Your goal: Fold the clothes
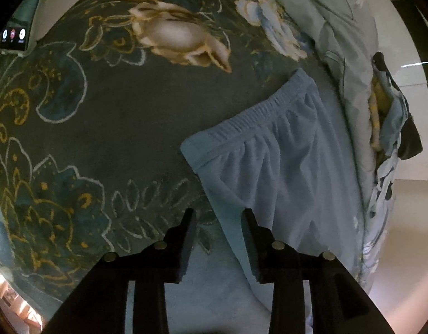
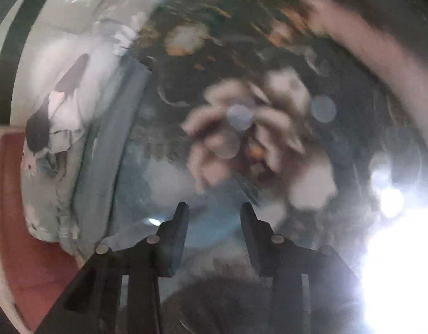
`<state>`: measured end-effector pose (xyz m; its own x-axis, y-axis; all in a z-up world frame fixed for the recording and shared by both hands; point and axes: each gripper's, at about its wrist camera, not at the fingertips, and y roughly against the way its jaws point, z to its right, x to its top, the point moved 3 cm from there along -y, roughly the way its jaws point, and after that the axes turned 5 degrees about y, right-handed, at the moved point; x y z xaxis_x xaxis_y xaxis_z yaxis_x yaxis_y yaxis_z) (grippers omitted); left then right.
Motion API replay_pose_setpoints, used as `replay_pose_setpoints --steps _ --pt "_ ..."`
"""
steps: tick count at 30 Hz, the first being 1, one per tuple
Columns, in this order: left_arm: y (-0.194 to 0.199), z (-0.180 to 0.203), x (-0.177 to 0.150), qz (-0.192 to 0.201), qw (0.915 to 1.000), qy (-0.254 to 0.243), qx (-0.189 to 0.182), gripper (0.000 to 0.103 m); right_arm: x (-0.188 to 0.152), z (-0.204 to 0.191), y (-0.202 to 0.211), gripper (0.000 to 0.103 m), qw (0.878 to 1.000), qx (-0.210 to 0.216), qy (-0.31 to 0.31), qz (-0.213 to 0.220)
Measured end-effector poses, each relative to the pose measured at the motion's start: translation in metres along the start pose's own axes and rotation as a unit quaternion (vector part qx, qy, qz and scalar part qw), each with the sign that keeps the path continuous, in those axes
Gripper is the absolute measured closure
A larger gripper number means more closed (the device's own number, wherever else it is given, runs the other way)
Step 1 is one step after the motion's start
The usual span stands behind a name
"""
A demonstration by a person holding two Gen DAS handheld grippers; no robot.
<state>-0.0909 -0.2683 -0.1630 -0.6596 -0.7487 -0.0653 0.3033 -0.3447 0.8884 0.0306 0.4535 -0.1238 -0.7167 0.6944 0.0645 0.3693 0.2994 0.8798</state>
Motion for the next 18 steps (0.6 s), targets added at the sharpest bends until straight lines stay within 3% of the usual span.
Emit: replay_pose_setpoints --steps 9,15,18 --pt "0.006 0.013 0.008 0.004 0.9999 0.004 -0.01 0.059 -0.009 -0.021 -0.034 0.063 0.997 -0.001 0.052 -0.057" --pt "-0.016 0.017 0.012 -0.004 0.9987 0.005 0.051 0.056 -0.016 -0.035 -0.057 0.063 0.992 -0.001 0.086 -0.096" --pt "-0.024 0.01 0.009 -0.011 0.9981 0.005 0.061 0.056 -0.022 -0.015 -0.045 0.063 0.993 -0.01 0.07 -0.095"
